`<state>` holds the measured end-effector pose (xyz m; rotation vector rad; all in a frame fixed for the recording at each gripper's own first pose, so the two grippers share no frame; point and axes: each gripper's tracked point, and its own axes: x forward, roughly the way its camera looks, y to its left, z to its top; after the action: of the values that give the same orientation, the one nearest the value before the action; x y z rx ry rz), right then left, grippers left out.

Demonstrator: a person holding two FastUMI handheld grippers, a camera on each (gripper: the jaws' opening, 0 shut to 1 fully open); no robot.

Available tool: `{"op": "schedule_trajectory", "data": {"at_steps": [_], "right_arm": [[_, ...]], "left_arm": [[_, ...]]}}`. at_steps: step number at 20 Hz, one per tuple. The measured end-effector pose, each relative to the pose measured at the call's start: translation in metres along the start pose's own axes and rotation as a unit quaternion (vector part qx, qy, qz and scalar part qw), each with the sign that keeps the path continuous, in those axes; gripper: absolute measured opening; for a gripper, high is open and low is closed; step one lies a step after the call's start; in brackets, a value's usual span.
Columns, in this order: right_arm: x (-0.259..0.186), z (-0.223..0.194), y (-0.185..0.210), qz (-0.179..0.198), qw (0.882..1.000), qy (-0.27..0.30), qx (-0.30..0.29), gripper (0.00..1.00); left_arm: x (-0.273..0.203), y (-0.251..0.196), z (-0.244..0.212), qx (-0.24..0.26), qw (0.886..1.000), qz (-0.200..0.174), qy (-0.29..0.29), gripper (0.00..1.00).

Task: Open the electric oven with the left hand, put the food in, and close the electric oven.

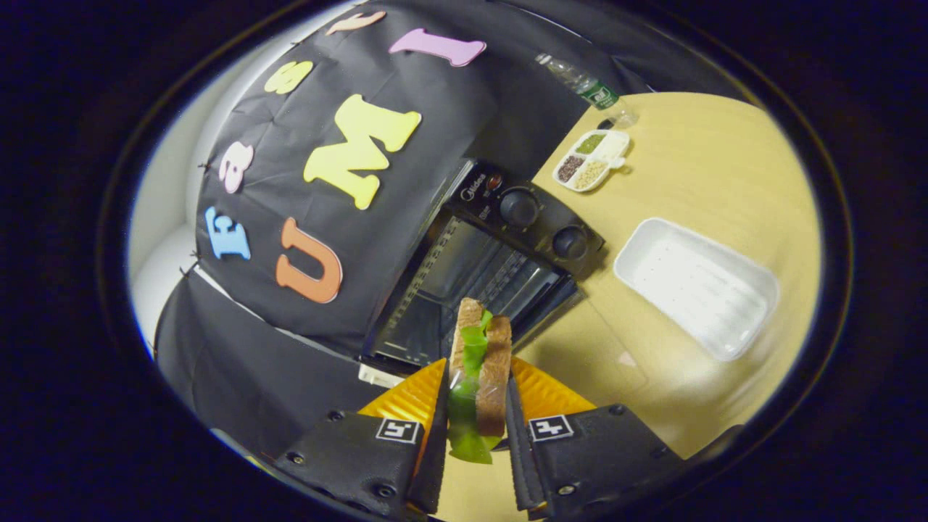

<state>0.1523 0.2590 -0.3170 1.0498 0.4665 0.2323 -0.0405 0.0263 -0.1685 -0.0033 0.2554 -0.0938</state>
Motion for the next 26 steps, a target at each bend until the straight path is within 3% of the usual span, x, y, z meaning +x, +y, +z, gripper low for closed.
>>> {"op": "schedule_trajectory", "data": {"at_steps": [6, 11, 15, 18, 19, 21, 22, 26], "right_arm": [[0.069, -0.003, 0.029, 0.009, 0.998, -0.045, 0.052, 0.31], [0.117, 0.011, 0.03, -0.007, 0.996, -0.075, 0.05, 0.31], [0.134, 0.013, 0.02, -0.023, 0.997, -0.071, 0.036, 0.31], [0.135, 0.013, 0.012, -0.05, 0.996, -0.067, 0.014, 0.38], [0.135, 0.013, 0.009, -0.056, 0.996, -0.068, -0.017, 0.38], [0.13, 0.008, 0.0, -0.085, 0.992, -0.058, -0.071, 0.67], [0.127, 0.012, 0.002, -0.087, 0.991, -0.06, -0.08, 1.0], [0.121, 0.032, -0.006, -0.125, 0.977, -0.078, -0.153, 1.0]], "left_arm": [[0.002, 0.021, -0.004, 0.002, 1.0, 0.005, -0.004, 0.95], [0.012, 0.027, -0.012, -0.003, 1.0, 0.007, 0.006, 0.95], [0.019, 0.029, -0.015, -0.012, 1.0, 0.01, 0.008, 0.95], [0.024, 0.028, -0.021, -0.022, 1.0, 0.007, 0.02, 0.95], [0.025, 0.028, -0.025, -0.019, 1.0, 0.005, 0.024, 0.95], [0.025, 0.031, -0.025, -0.014, 0.999, 0.007, 0.03, 0.96], [0.026, 0.033, -0.024, -0.015, 1.0, 0.009, 0.025, 0.96], [0.028, 0.03, -0.022, -0.014, 1.0, 0.008, 0.021, 0.96]]}}
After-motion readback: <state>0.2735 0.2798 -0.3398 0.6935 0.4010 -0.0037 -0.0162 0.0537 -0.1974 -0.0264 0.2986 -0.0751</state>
